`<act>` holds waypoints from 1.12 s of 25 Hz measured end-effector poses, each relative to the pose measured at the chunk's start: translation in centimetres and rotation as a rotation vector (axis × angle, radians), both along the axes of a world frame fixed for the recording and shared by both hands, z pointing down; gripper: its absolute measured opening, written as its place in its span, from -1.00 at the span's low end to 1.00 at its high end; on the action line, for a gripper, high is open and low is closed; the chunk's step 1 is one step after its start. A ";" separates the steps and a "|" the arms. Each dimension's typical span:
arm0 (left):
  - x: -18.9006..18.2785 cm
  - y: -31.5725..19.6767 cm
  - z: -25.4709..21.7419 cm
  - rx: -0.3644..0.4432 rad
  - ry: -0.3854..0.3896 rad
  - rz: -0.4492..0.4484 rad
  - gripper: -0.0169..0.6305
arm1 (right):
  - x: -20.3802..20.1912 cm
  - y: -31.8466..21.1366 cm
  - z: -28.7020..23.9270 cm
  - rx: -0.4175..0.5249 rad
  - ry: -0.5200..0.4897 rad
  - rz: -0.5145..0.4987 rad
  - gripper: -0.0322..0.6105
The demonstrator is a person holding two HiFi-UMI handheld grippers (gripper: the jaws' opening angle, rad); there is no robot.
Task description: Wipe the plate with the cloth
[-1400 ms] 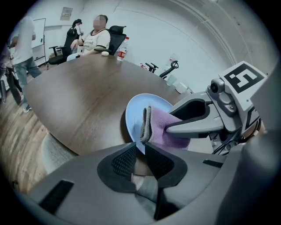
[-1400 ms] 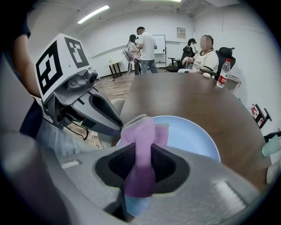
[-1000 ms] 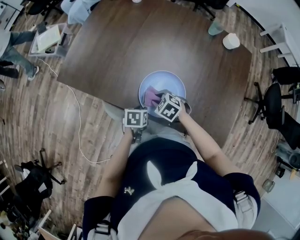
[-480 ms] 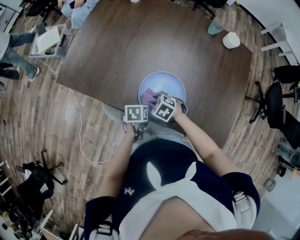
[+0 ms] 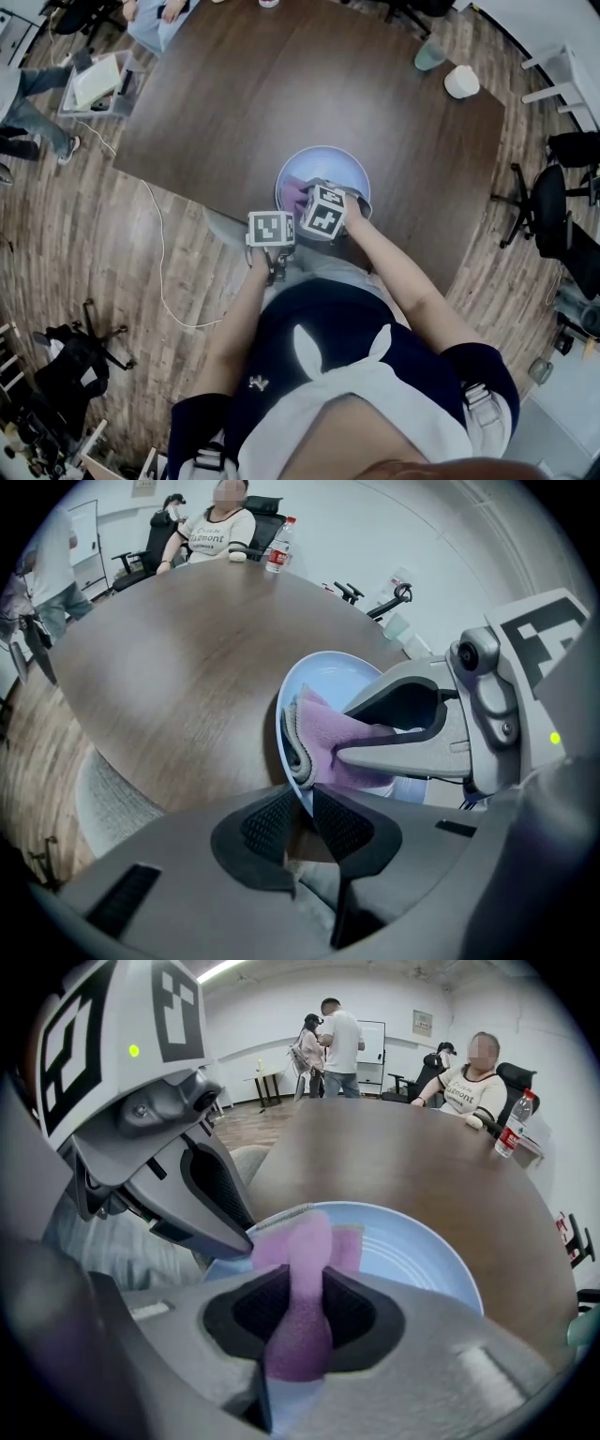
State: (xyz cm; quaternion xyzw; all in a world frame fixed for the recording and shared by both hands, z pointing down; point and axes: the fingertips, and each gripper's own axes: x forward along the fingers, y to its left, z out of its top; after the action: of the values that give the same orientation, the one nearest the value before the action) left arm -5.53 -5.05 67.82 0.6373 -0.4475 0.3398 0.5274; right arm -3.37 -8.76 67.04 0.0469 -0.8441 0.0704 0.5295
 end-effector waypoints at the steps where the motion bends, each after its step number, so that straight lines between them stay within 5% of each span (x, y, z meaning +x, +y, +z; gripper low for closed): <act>1: 0.0 0.0 0.0 0.000 0.001 0.000 -0.73 | 0.0 -0.2 0.0 -0.002 0.001 -0.005 -0.58; 13: 0.0 -0.1 0.1 0.004 -0.006 -0.001 -0.73 | -0.6 -2.8 0.0 0.038 -0.001 0.003 -0.58; 28: -0.2 -0.2 0.1 0.008 0.001 -0.018 -0.73 | 0.3 -6.1 0.1 0.061 -0.020 0.190 -0.58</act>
State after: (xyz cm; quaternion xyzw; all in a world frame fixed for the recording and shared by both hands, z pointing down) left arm -5.71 -5.25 67.93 0.6353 -0.4544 0.3328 0.5283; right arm -3.11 -14.85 67.17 0.1423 -0.8429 0.0948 0.5102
